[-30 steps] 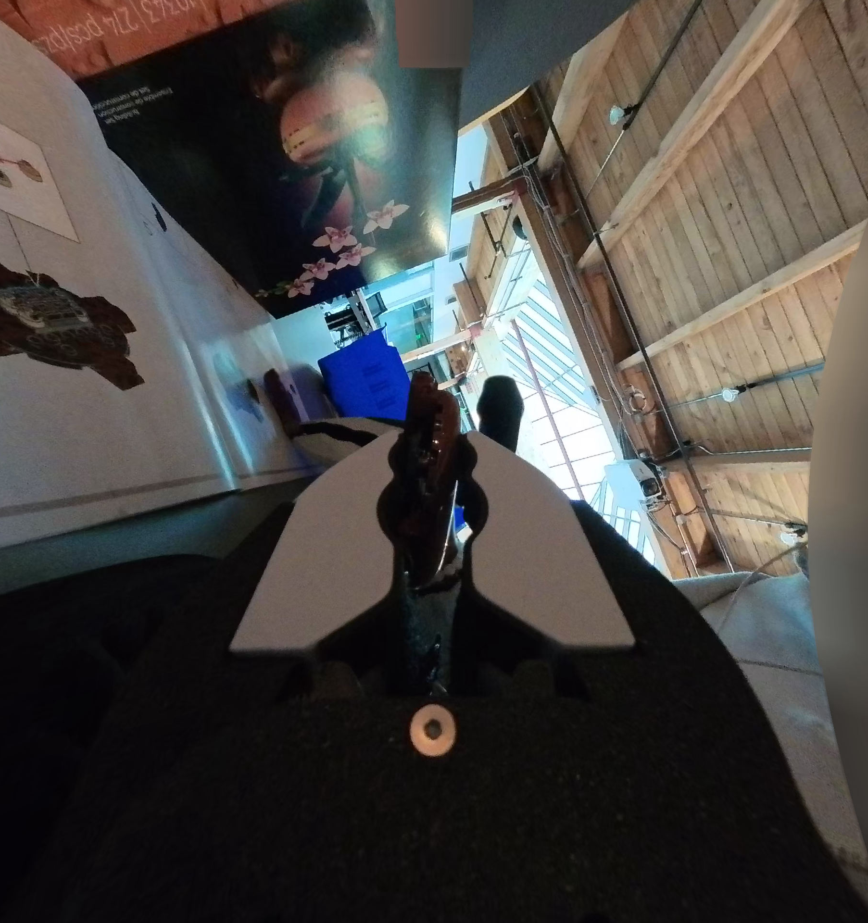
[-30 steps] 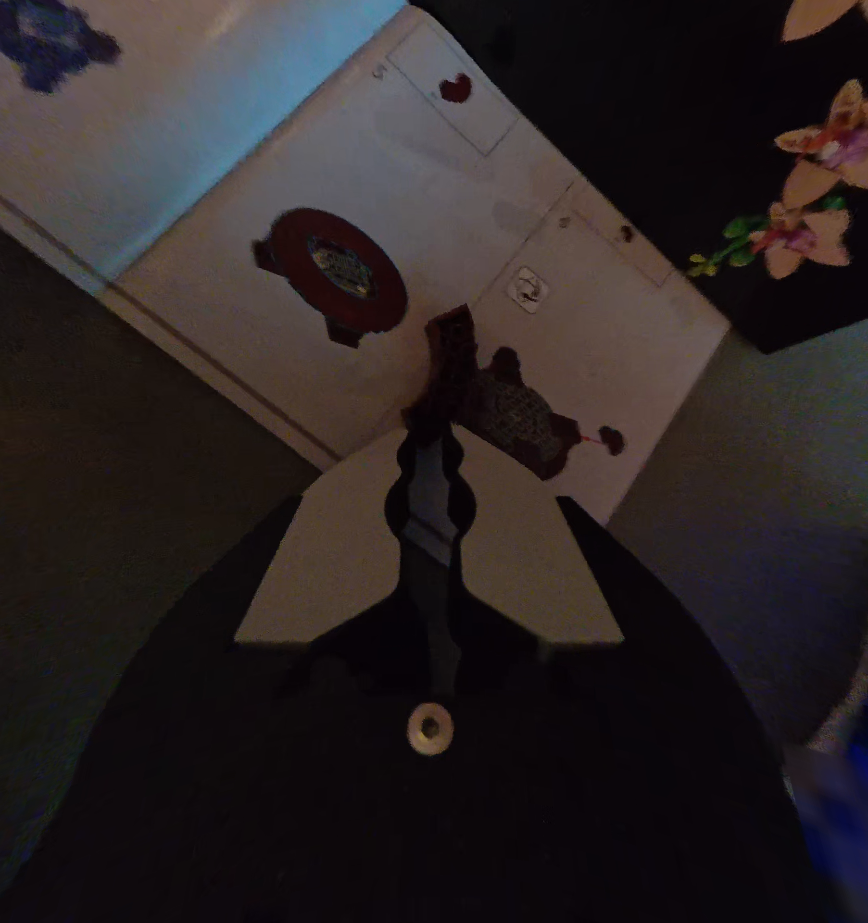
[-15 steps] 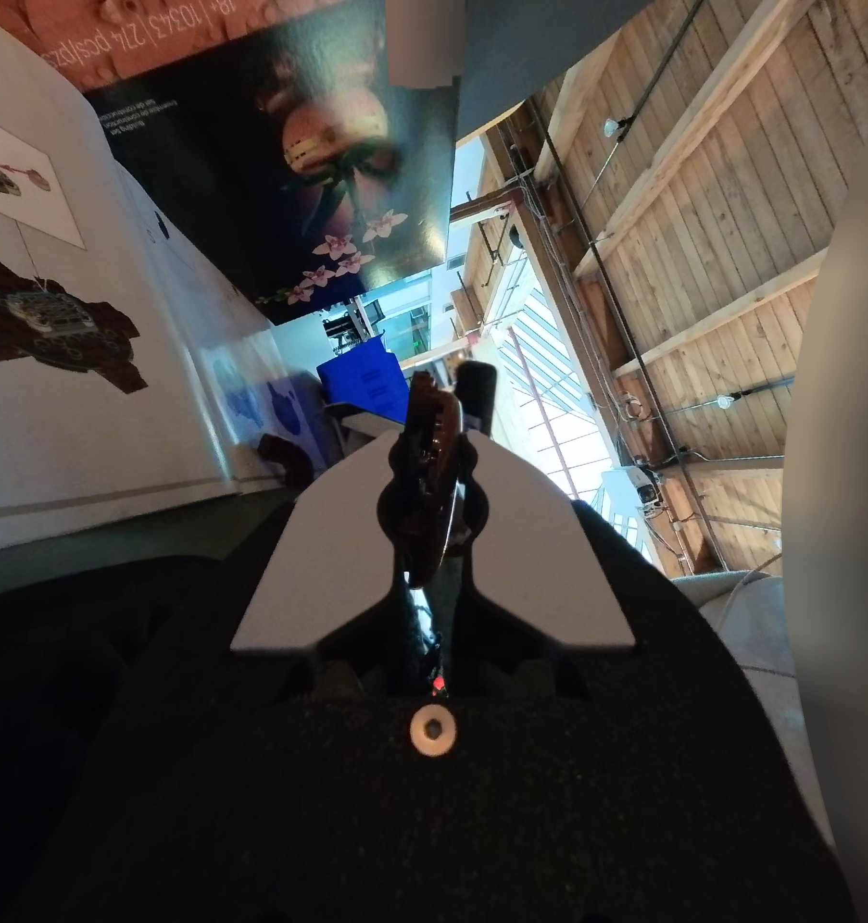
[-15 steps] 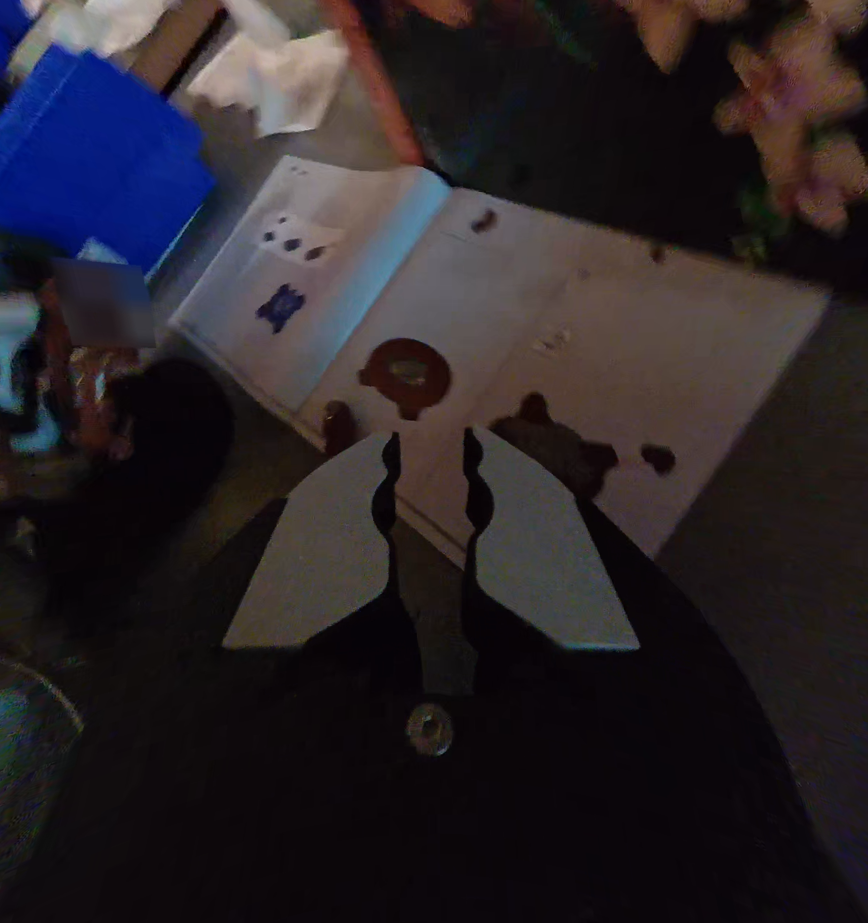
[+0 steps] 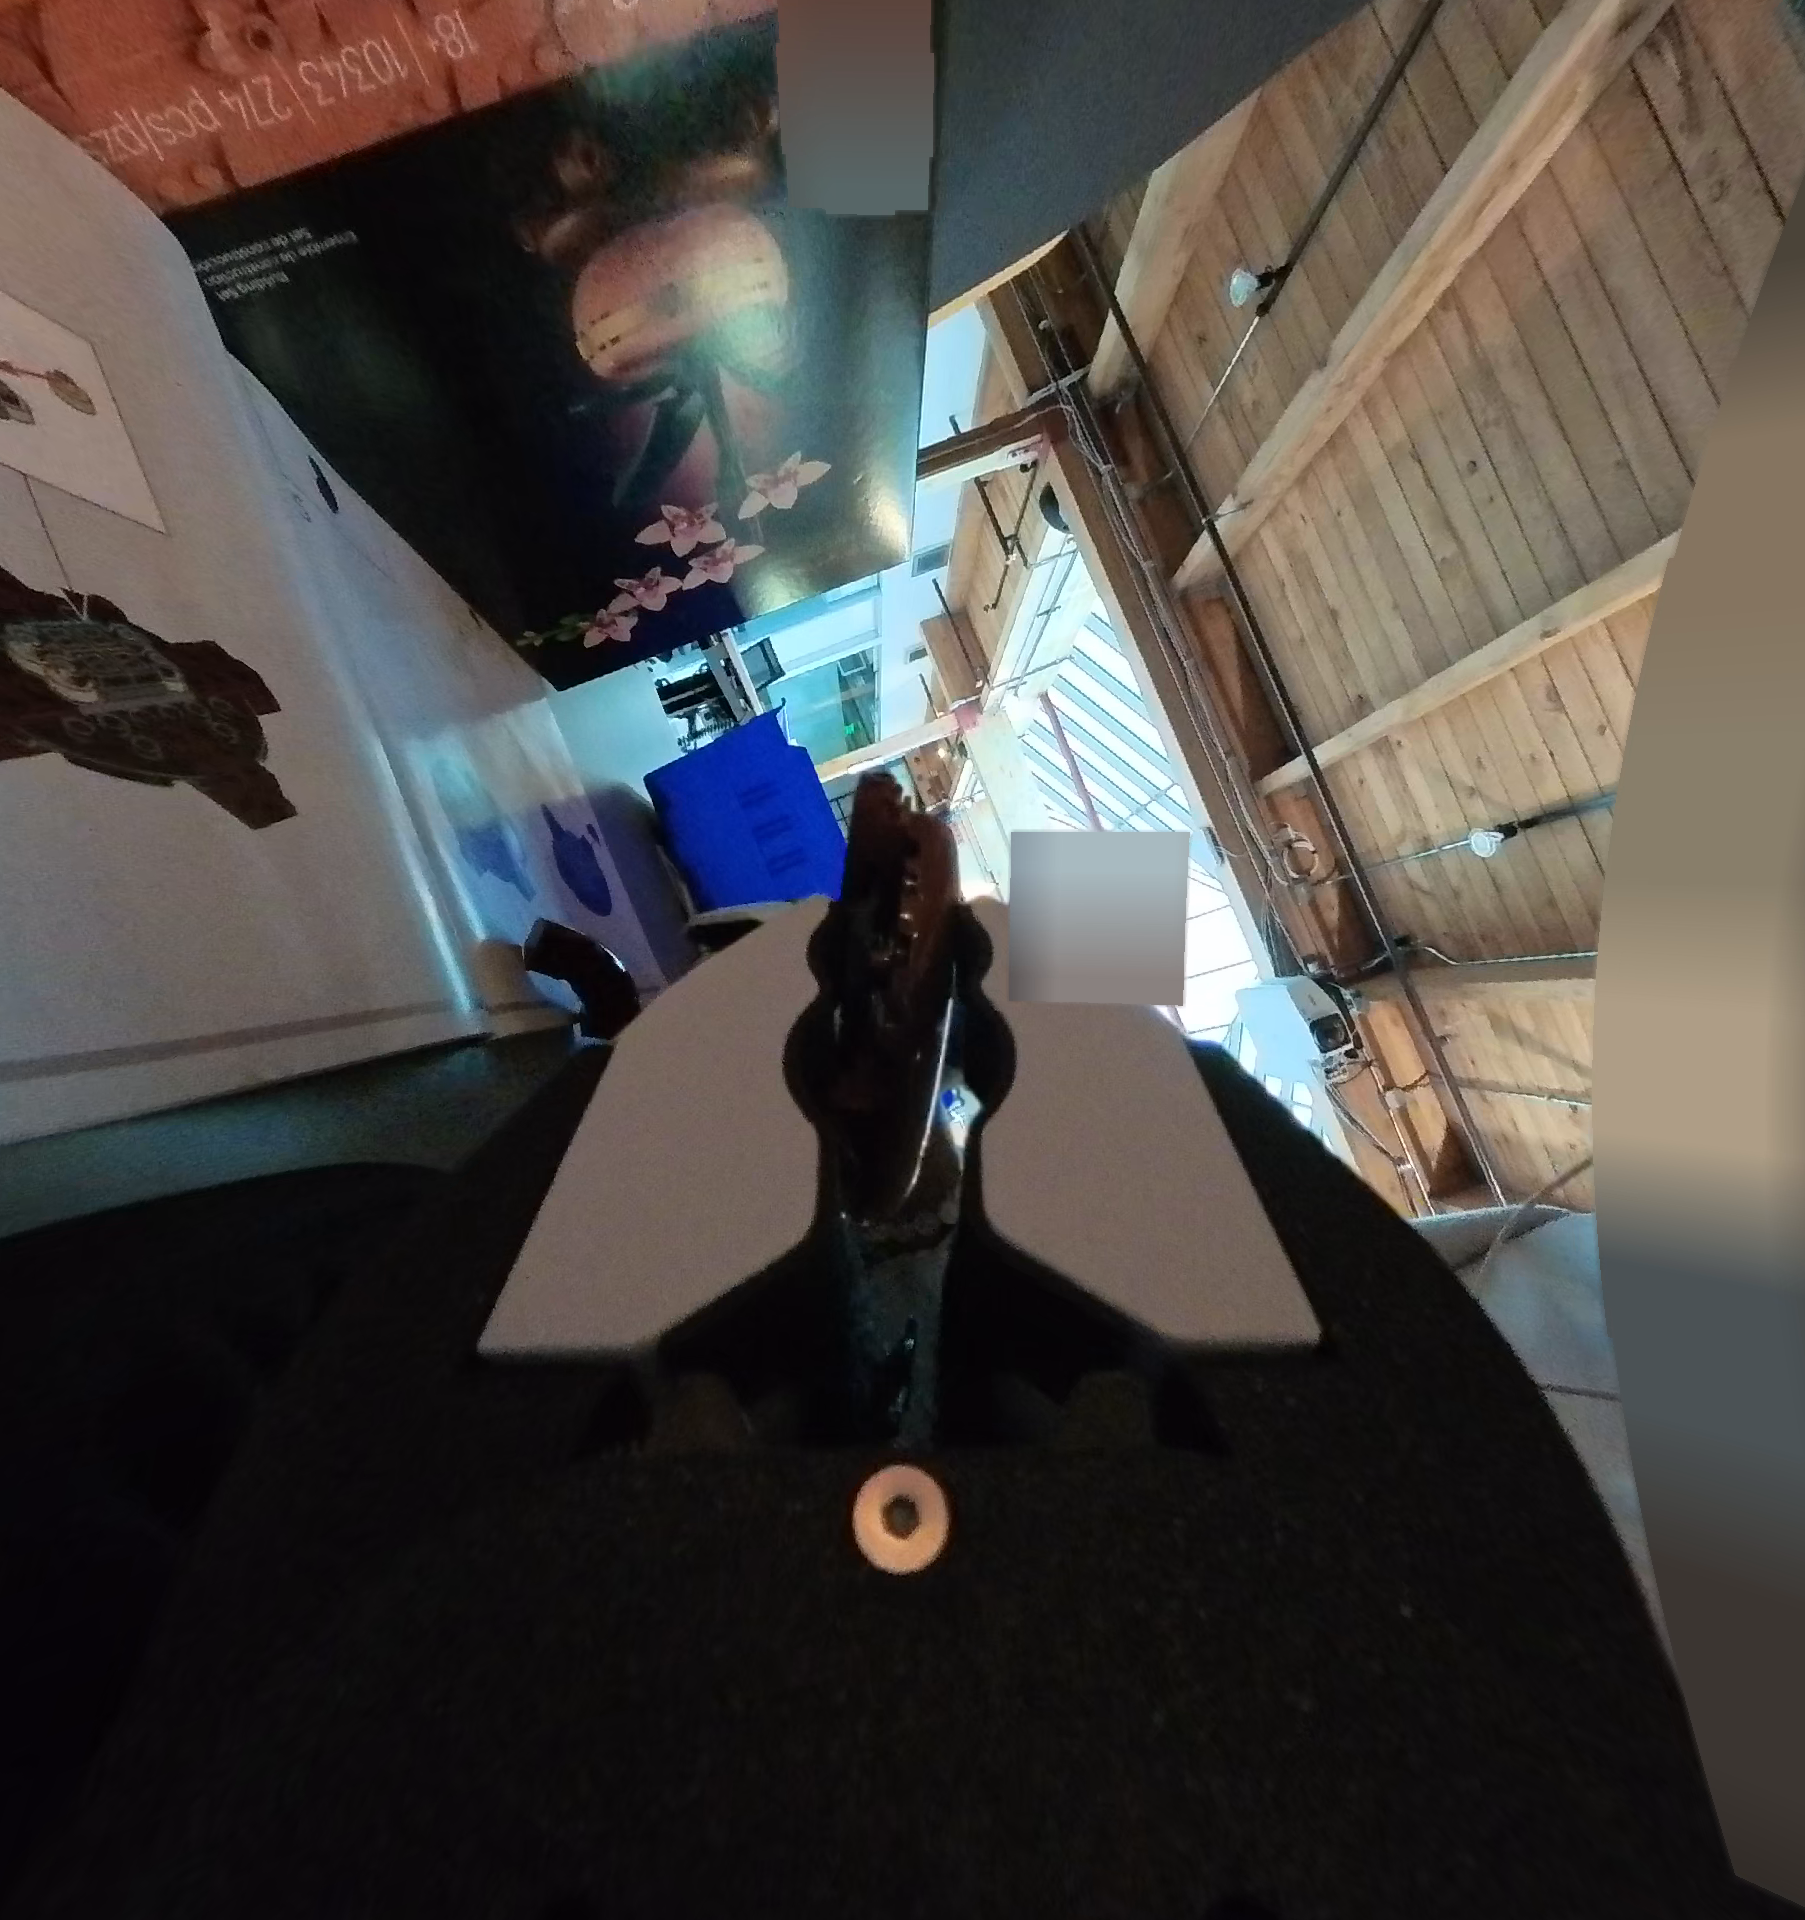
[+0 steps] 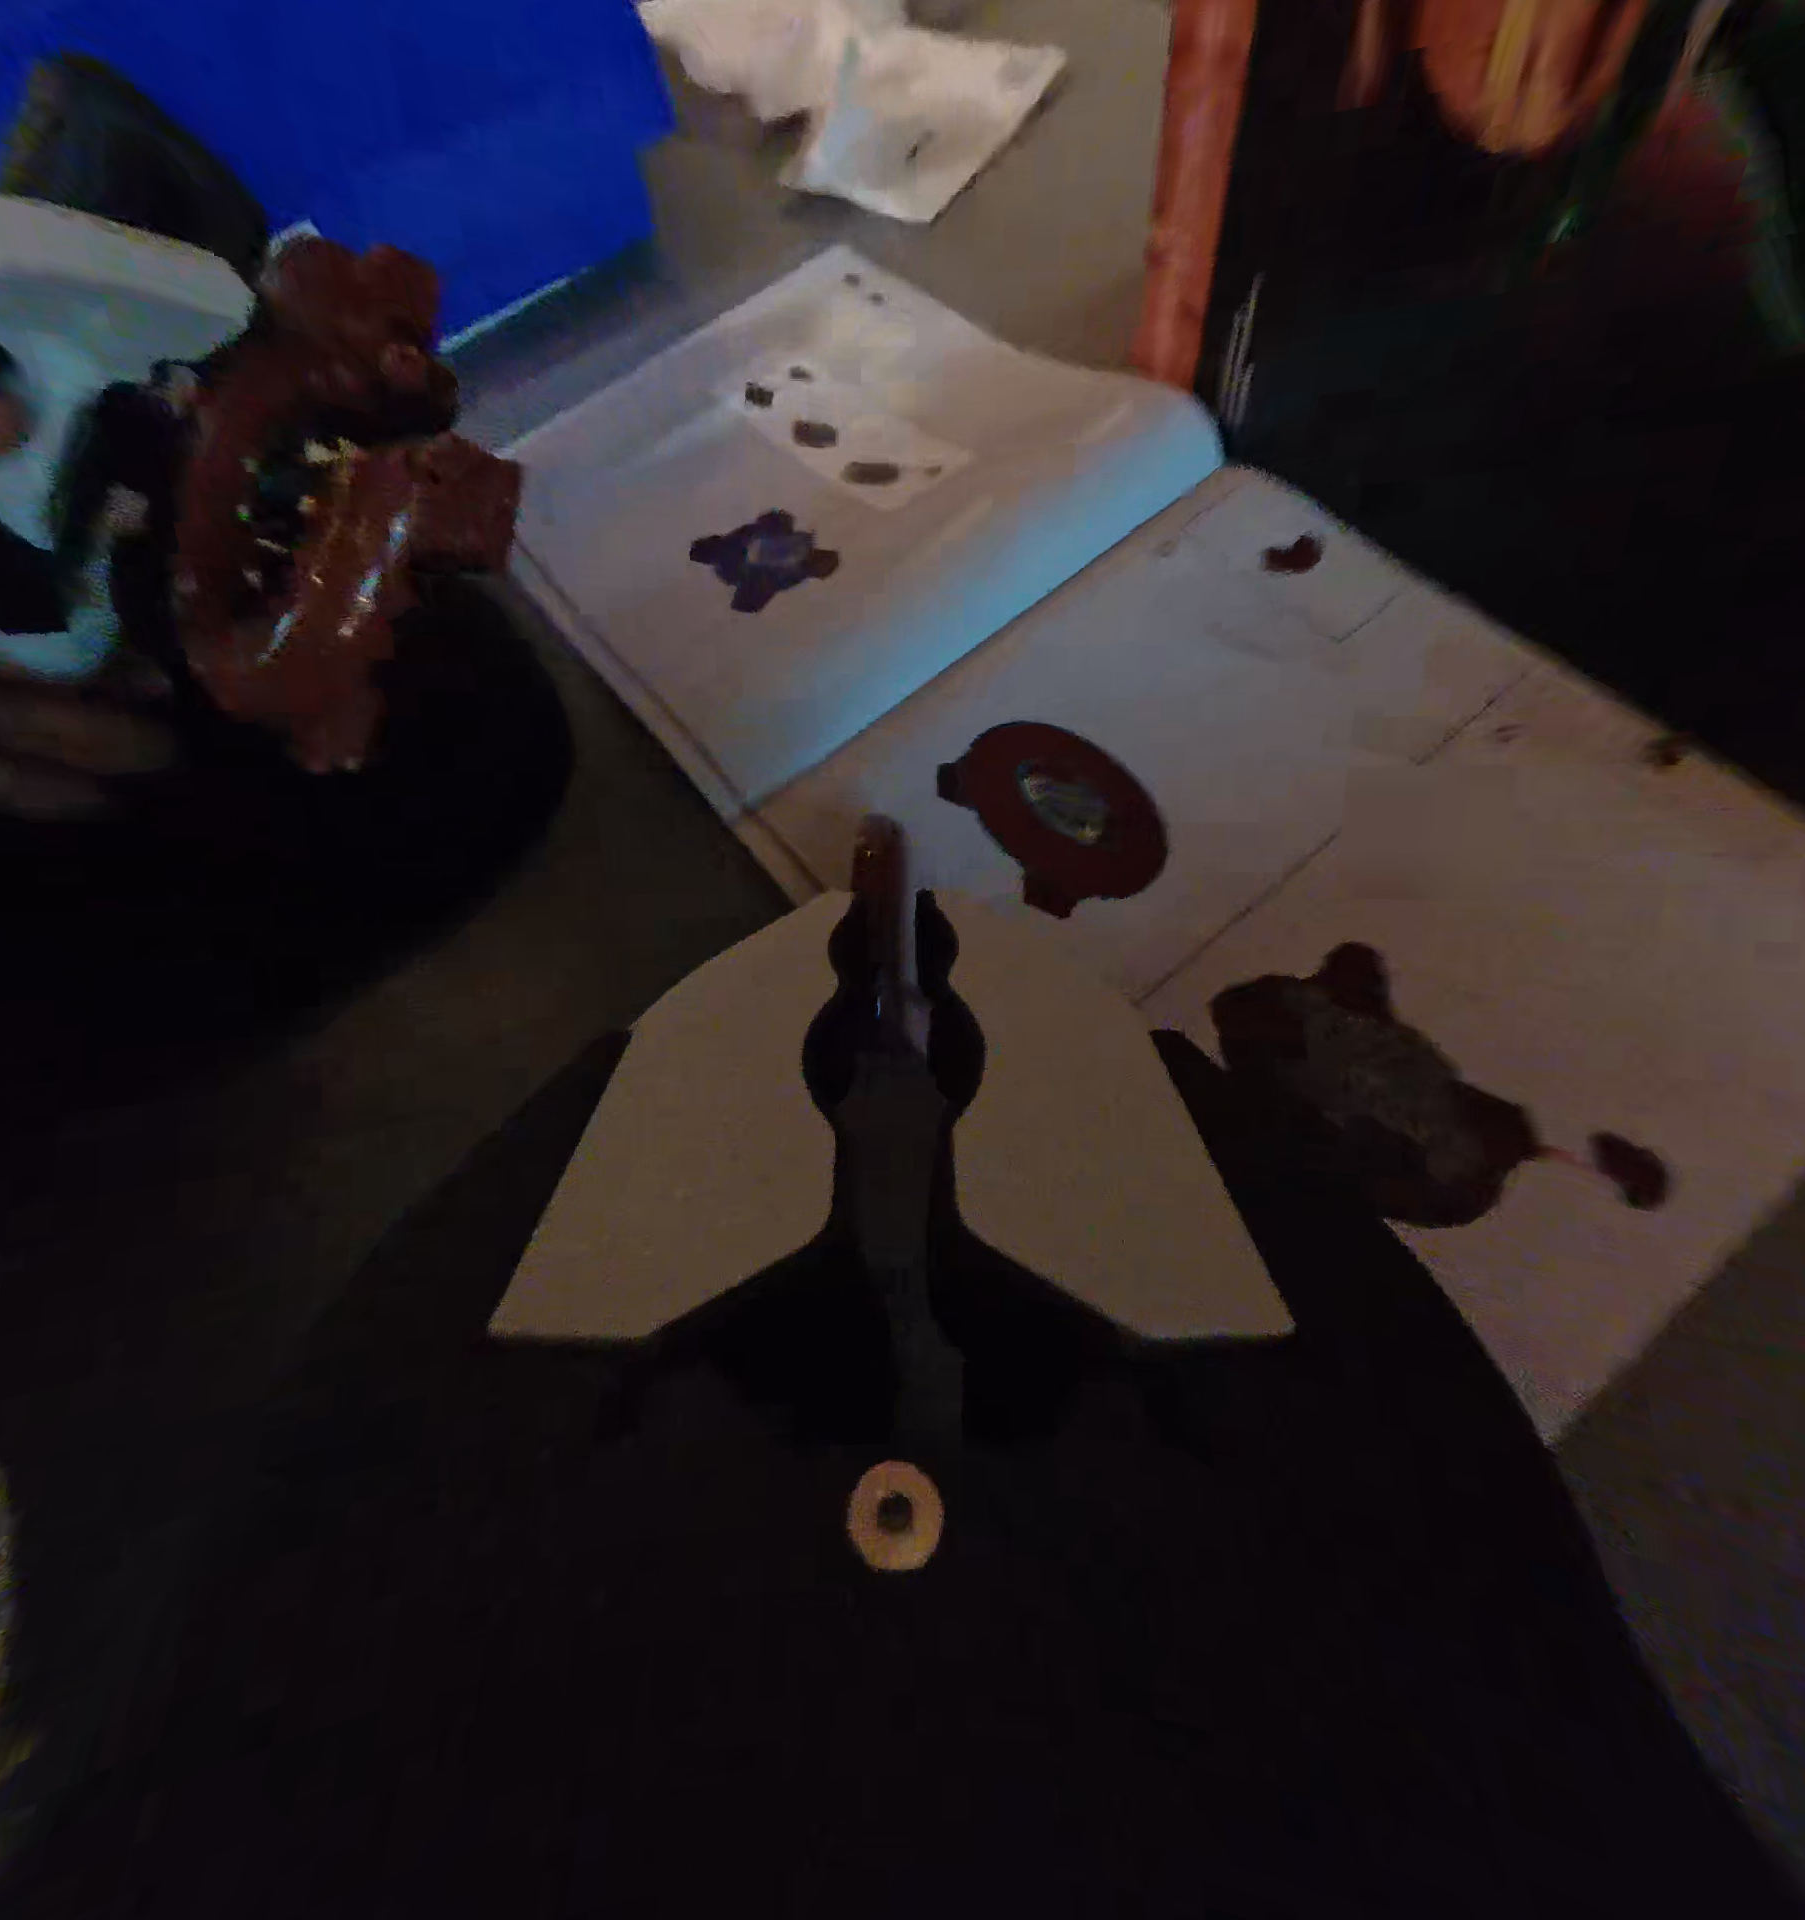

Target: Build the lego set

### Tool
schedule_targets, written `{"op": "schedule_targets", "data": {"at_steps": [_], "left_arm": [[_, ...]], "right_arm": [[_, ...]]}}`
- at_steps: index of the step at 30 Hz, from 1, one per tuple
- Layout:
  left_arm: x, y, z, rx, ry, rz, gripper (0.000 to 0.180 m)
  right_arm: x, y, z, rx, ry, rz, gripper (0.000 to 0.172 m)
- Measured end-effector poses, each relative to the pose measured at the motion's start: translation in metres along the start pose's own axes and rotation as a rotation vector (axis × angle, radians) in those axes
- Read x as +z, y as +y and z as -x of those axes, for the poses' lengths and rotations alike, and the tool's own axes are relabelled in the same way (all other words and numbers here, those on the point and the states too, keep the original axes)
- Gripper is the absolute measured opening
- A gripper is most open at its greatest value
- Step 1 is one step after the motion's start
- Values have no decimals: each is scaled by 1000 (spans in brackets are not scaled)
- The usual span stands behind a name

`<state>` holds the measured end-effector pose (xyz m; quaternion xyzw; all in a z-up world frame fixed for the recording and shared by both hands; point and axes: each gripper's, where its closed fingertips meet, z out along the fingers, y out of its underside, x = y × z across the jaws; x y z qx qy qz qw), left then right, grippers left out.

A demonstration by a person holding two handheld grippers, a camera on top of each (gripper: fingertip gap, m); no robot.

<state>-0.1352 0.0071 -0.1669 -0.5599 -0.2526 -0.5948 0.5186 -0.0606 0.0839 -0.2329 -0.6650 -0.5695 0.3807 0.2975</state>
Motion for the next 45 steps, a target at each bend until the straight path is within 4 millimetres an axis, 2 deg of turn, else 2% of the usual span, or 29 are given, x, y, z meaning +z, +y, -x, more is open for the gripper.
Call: {"op": "schedule_targets", "data": {"at_steps": [2, 3, 7, 9, 11, 12, 14, 15, 17, 19, 20, 23, 25, 28, 31, 34, 36, 37, 38, 39, 41, 42, 43, 45], "left_arm": [[0, 0, -1, 2, 4, -1, 19], [-1, 0, -1, 3, 5, -4, 19], [-3, -3, -2, 9, 11, -24, 19], [-3, -3, -2, 7, 11, -25, 19], [-3, -2, -2, 7, 8, -22, 19], [-3, -3, -1, 7, 5, -22, 19], [-2, -2, -1, 7, 0, -21, 19], [-2, -2, 0, 6, 0, -19, 19], [-1, -2, 0, 5, 0, -17, 19], [-2, -2, 0, 4, 2, -19, 19], [-2, -3, -1, 3, 4, -21, 19], [-3, -4, -2, -1, 13, -28, 19], [-3, -4, -2, 1, 16, -29, 19], [-2, -5, -2, 5, 21, -35, 19], [-5, -7, -4, 4, 35, -53, 19], [-6, -9, -5, -5, 45, -66, 19], [-6, -9, -5, -12, 50, -62, 19], [-6, -8, -5, -14, 52, -57, 19], [-5, -8, -5, -15, 53, -53, 19], [-5, -7, -5, -16, 53, -48, 19], [-4, -6, -4, -15, 51, -38, 19], [-3, -5, -4, -15, 49, -32, 19], [-3, -4, -4, -16, 46, -25, 19], [-2, -3, -4, -20, 49, -11, 19]], "right_arm": [[7, 8, -4, 10, 17, 69, 6], [10, 10, 1, -24, 5, 92, 6], [21, 24, 35, -220, -80, 197, 5], [20, 20, 46, -282, -110, 172, 6], [16, 8, 44, -251, -97, 119, 6], [14, 8, 37, -201, -62, 138, 10], [15, 14, 24, -94, -10, 230, 45], [17, 18, 24, -63, -20, 270, 47], [25, 22, 25, -53, -20, 305, 42], [32, 28, 30, -100, -61, 368, 20], [32, 27, 32, -169, -95, 381, 14], [17, 23, 37, -474, -287, 493, 14], [7, 17, 26, -743, -386, 526, 14], [9, 7, 16, -1064, -549, 465, 14], [19, 14, 5, -1231, -623, 507, 18], [33, 14, -2, -1269, -560, 498, 38], [38, -4, -6, -1206, -430, 386, 51], [40, -20, -12, -1114, -306, 318, 67], [38, -32, -17, -984, -212, 257, 87], [34, -44, -20, -827, -120, 184, 96], [22, -59, -14, -523, -18, 28, 131], [15, -64, -14, -388, 62, -41, 135], [9, -61, -16, -264, 147, -69, 122], [-3, -43, -21, -32, 346, -61, 72]]}}
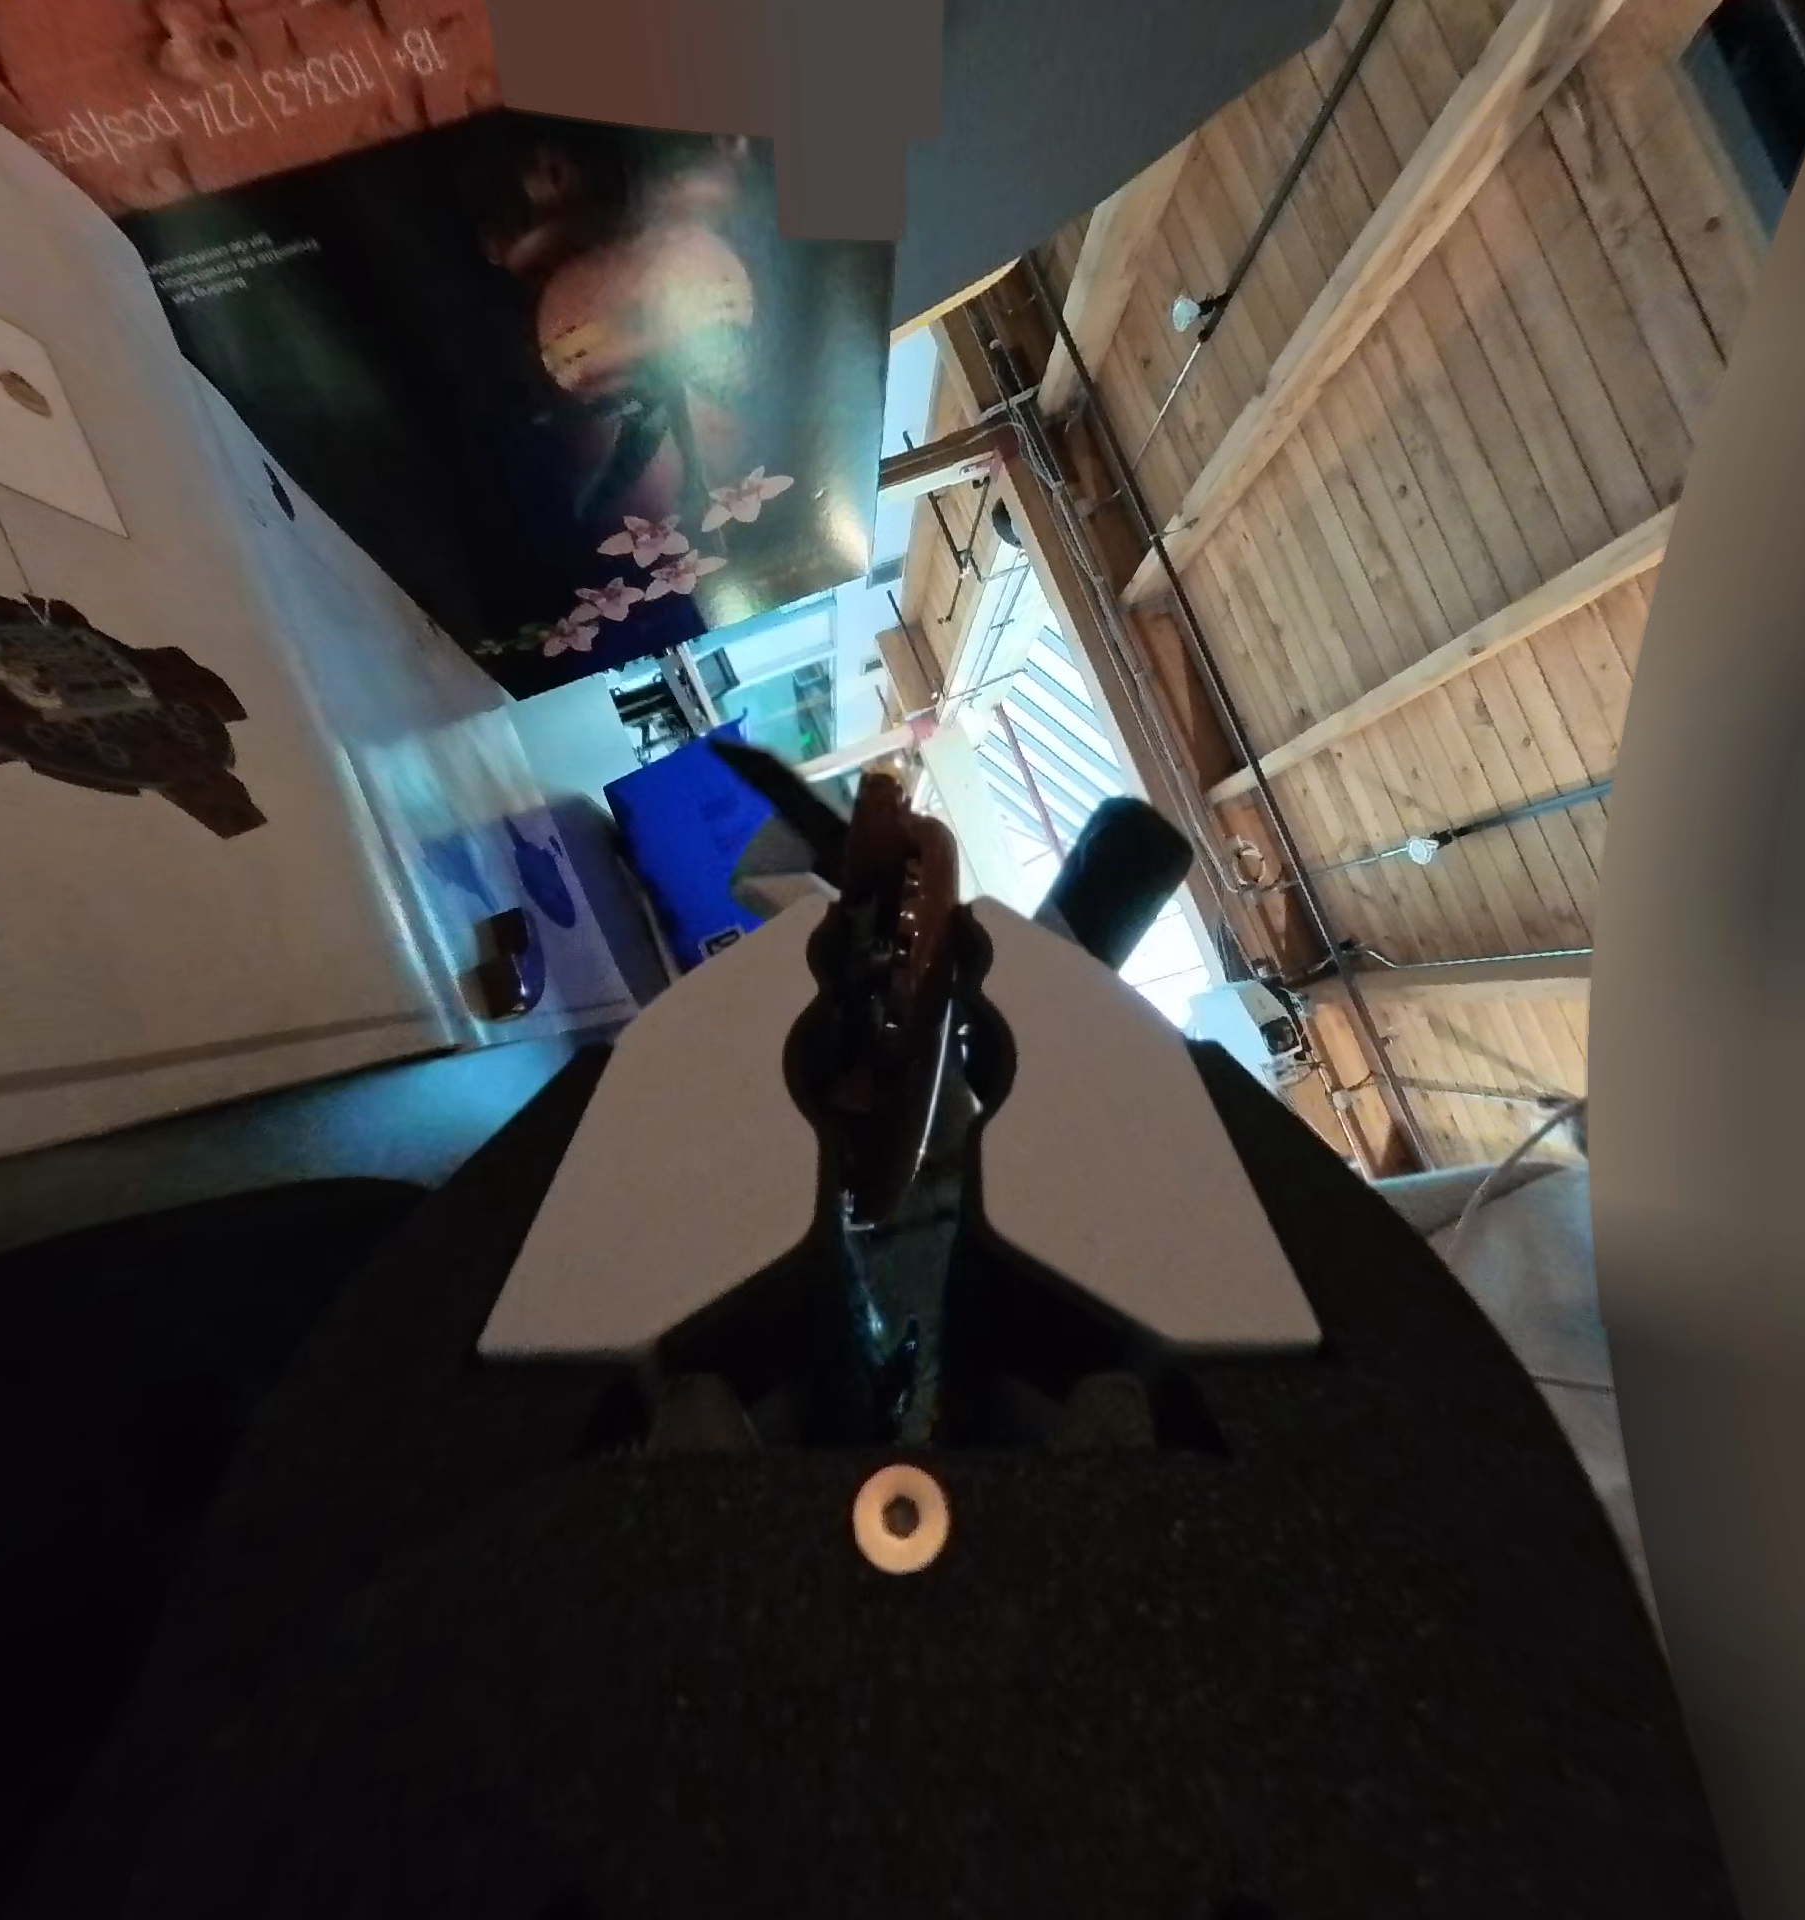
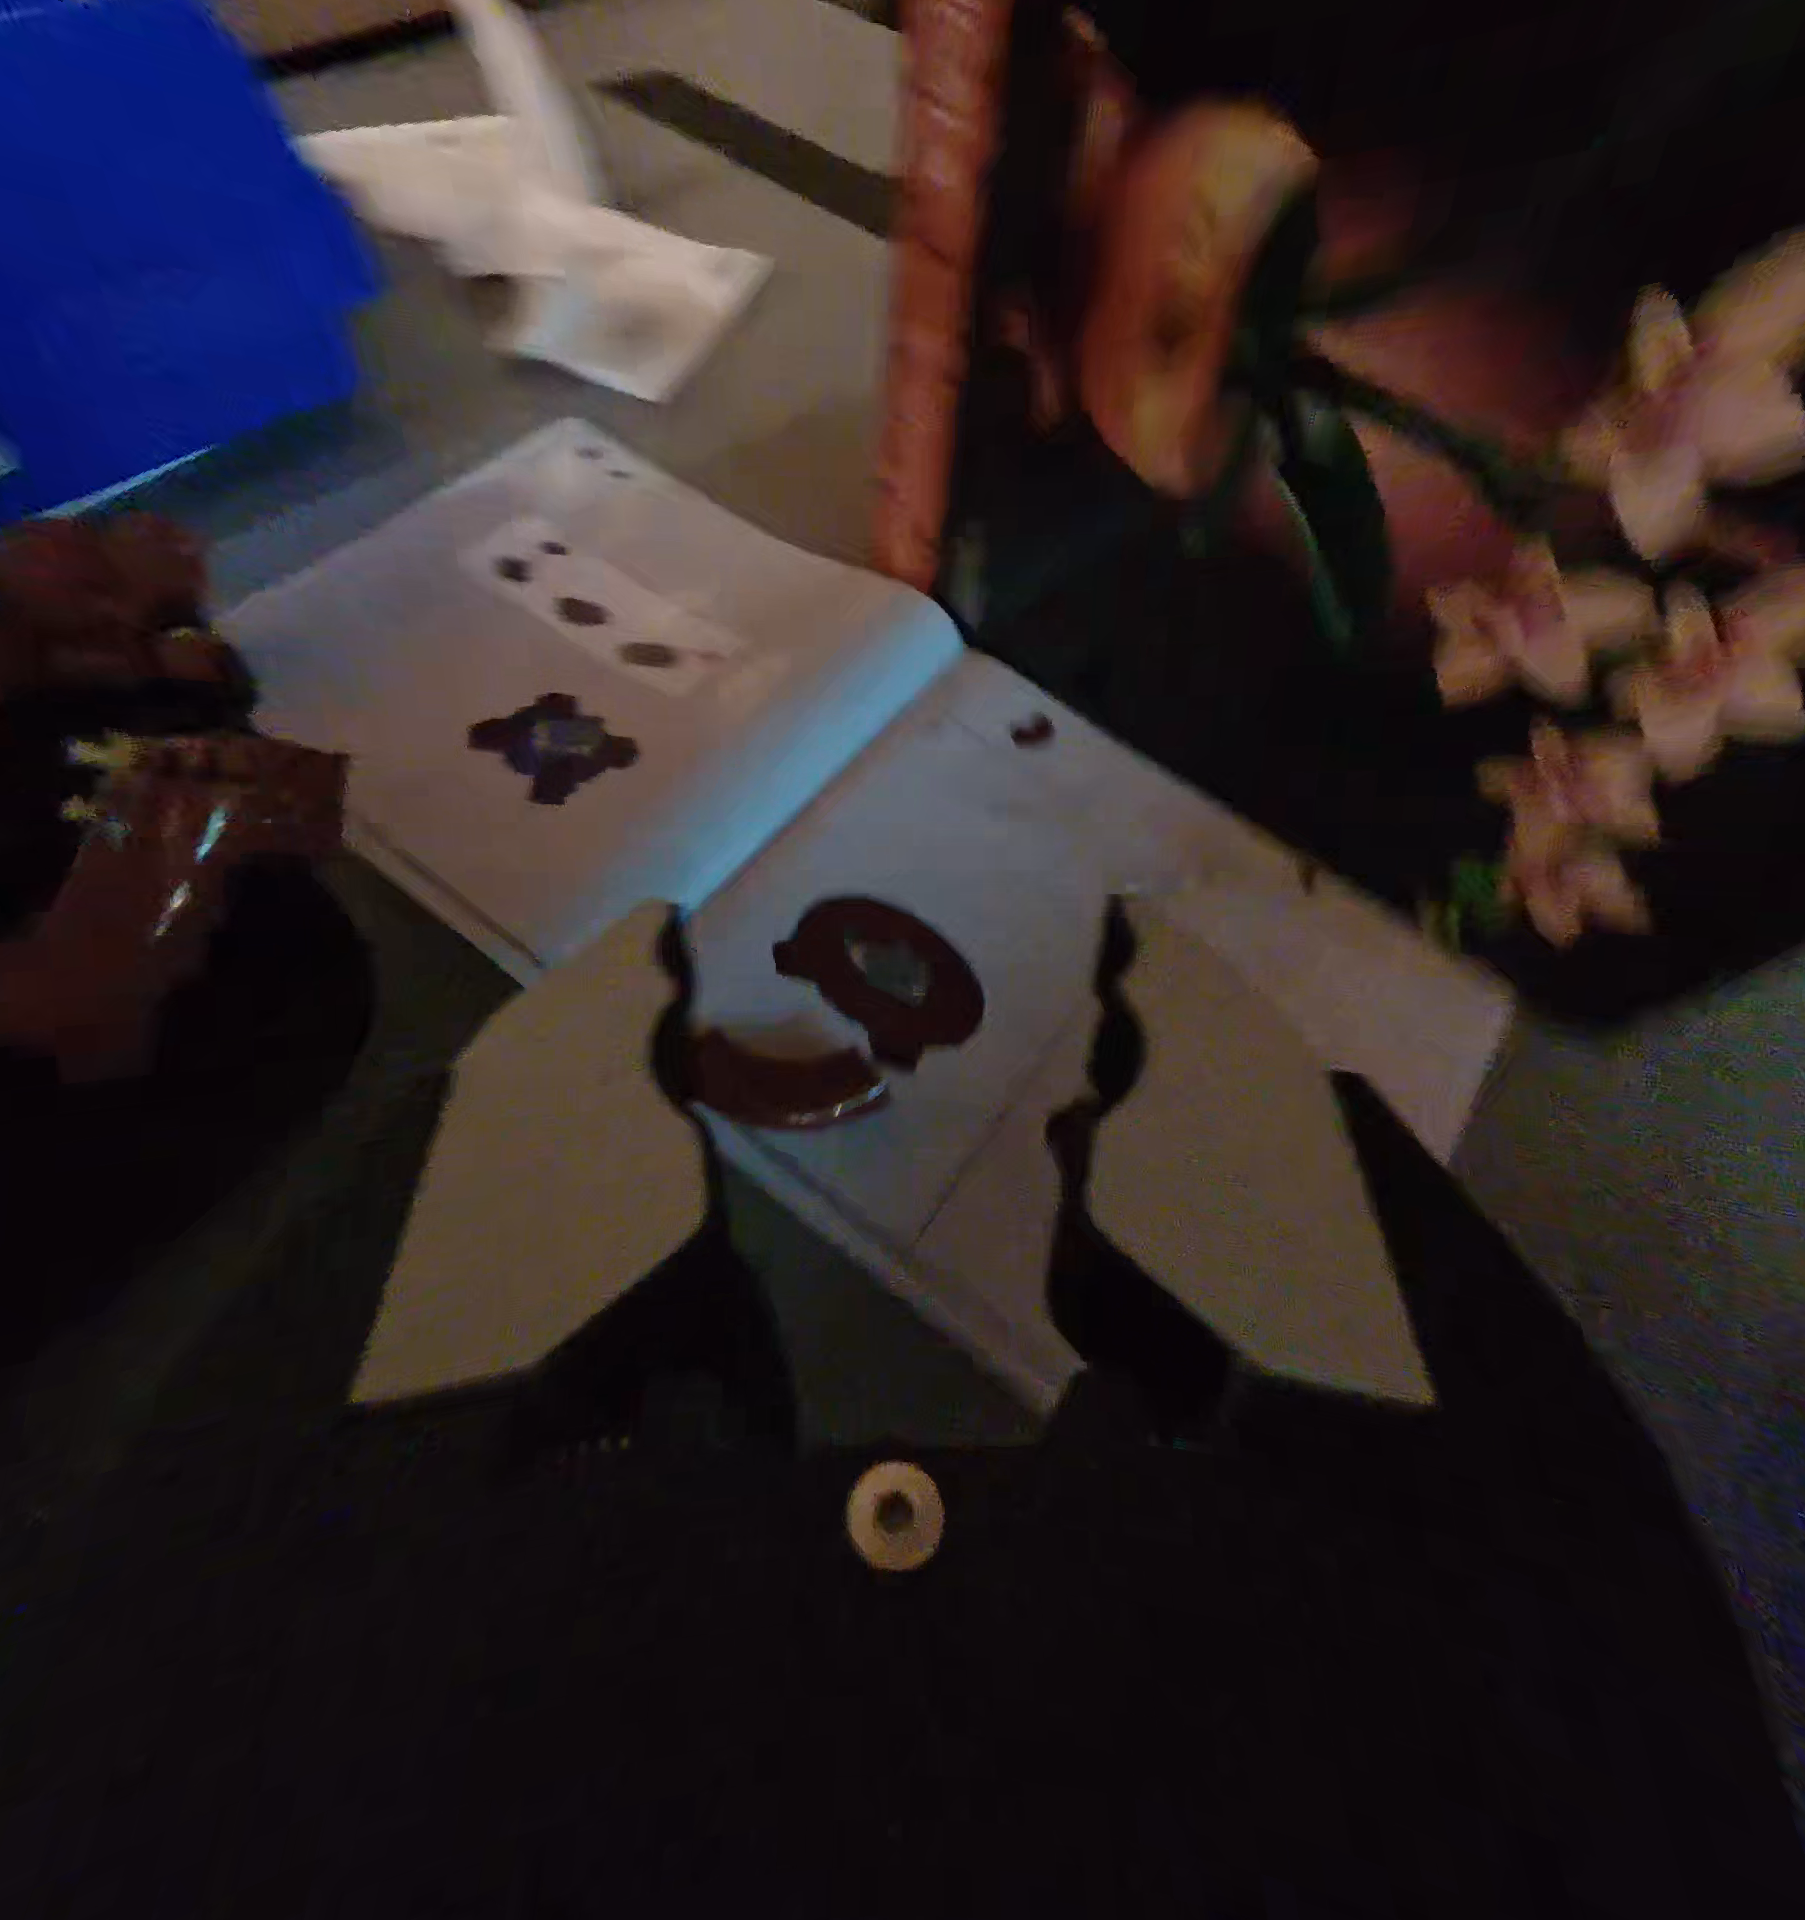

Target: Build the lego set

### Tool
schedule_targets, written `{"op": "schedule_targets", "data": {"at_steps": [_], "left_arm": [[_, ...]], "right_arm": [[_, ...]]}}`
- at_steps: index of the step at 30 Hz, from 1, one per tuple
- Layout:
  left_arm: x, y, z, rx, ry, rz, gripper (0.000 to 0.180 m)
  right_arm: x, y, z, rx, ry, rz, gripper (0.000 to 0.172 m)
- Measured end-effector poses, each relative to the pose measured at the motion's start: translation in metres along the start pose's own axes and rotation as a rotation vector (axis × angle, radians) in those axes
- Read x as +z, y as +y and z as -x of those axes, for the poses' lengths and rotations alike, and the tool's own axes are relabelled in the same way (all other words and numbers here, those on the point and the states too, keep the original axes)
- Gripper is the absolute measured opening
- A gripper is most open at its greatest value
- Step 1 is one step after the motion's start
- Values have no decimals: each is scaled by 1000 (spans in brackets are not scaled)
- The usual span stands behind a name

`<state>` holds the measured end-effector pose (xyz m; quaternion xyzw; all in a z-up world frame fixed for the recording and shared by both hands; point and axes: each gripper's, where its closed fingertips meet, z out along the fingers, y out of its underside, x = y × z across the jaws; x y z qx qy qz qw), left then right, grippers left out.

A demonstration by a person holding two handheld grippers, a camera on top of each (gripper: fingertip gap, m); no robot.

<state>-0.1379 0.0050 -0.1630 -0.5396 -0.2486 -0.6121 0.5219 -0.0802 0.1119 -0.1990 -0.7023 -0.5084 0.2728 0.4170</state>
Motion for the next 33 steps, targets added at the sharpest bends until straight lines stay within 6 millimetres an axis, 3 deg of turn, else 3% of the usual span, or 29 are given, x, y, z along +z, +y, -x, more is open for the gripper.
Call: {"op": "schedule_targets", "data": {"at_steps": [2, 5, 7, 12, 16, 18, 20, 22, 25, 26, 28, 30, 33], "left_arm": [[0, 1, -1, -7, 7, 9, 19], [0, 2, -2, -18, 18, 23, 19], [0, 4, -3, -20, 28, 36, 19], [-2, 4, -6, -14, 42, 31, 19], [-3, 1, -6, -11, 41, 8, 19], [-3, 0, -5, -16, 40, 5, 19], [-2, 0, -4, -15, 28, 8, 19], [-1, 1, -1, -7, 7, 10, 19], [-2, -3, 4, 16, -45, -24, 19], [-2, -5, 7, 28, -72, -46, 19], [-3, -9, 13, 49, -126, -83, 19], [-3, -11, 17, 61, -166, -97, 19], [-1, -6, 18, 60, -172, -62, 19]], "right_arm": [[-4, 21, 10, 153, 76, 37, 46], [6, 59, 30, 221, 62, 215, 63], [13, 70, 33, 223, 65, 283, 72], [24, 66, 30, 145, 52, 294, 50], [19, 66, 33, -181, -182, 353, 39], [16, 69, 27, -388, -328, 358, 46], [16, 65, 11, -493, -353, 353, 57], [15, 59, 2, -427, -329, 374, 69], [12, 46, 10, -52, -224, 325, 62], [11, 45, 13, 73, -172, 287, 51], [12, 54, 20, 203, -81, 268, 50], [18, 68, 27, 174, -28, 318, 61], [21, 68, 31, -23, -32, 344, 42]]}}
